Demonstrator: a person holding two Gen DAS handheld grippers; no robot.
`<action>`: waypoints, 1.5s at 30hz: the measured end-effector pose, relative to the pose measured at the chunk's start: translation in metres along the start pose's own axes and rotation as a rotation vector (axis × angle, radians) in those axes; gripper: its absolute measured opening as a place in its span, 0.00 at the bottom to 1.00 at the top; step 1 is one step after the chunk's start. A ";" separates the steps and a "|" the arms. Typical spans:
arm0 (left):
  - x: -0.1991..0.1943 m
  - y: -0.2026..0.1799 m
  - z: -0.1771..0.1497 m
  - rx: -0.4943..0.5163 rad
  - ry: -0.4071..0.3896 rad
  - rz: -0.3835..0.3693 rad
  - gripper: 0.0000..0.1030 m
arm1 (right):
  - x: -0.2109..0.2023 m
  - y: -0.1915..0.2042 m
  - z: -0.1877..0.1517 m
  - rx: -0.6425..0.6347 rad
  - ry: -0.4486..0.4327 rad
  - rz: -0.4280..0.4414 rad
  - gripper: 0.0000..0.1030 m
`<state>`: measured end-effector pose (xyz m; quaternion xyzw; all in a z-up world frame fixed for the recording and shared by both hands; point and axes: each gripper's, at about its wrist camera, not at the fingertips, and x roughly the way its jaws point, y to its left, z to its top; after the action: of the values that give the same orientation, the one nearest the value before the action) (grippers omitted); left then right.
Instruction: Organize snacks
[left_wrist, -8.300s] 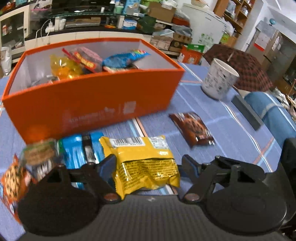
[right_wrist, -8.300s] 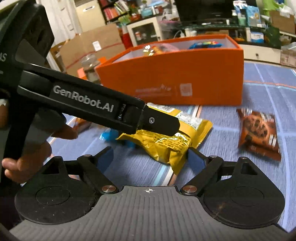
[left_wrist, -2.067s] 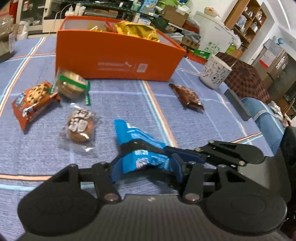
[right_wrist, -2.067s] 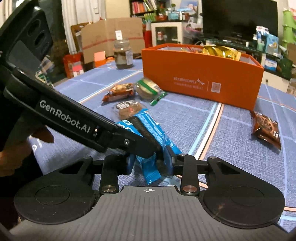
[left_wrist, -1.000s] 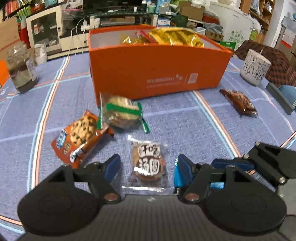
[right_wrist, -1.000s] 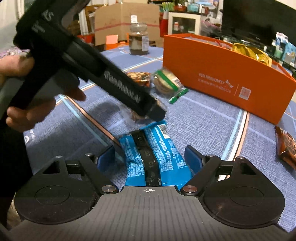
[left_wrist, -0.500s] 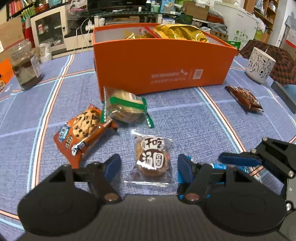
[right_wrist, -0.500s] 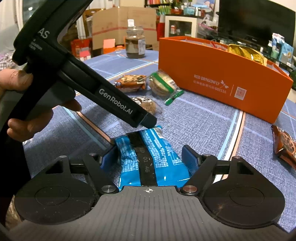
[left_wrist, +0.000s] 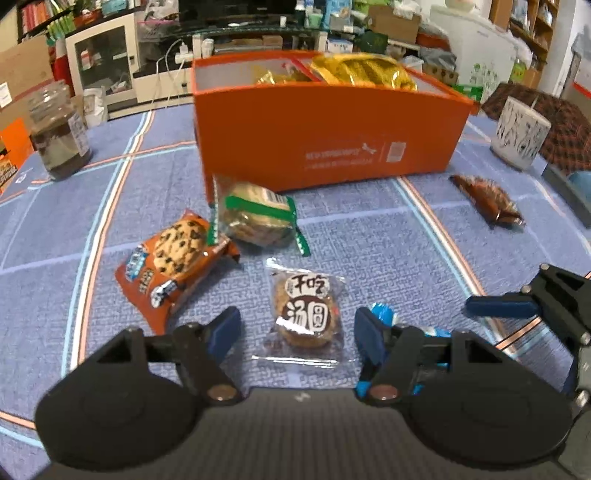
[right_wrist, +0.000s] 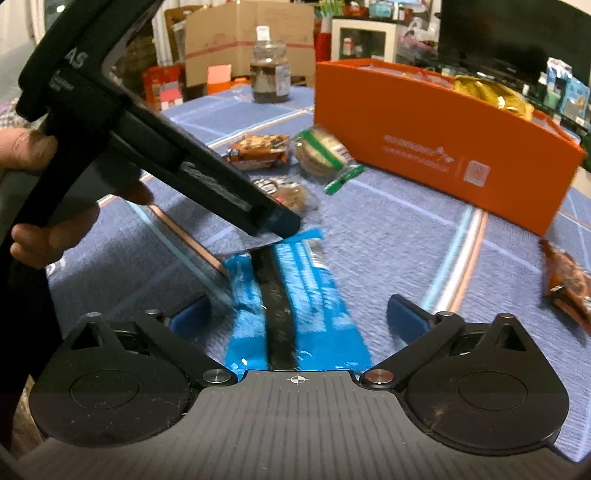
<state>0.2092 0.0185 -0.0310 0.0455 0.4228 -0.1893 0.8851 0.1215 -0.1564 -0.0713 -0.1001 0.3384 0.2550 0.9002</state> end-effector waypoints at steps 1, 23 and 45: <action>-0.004 0.001 0.000 -0.003 -0.008 -0.002 0.65 | -0.006 -0.003 -0.001 0.003 -0.020 -0.005 0.91; -0.045 -0.004 -0.020 -0.013 -0.014 -0.160 0.65 | -0.003 -0.001 -0.004 -0.003 0.001 0.008 0.72; -0.019 -0.037 -0.032 0.000 0.089 -0.260 0.61 | -0.017 0.000 -0.014 -0.016 0.000 -0.021 0.68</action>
<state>0.1616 -0.0026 -0.0340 -0.0014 0.4640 -0.3002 0.8334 0.1028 -0.1674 -0.0704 -0.1107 0.3355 0.2480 0.9020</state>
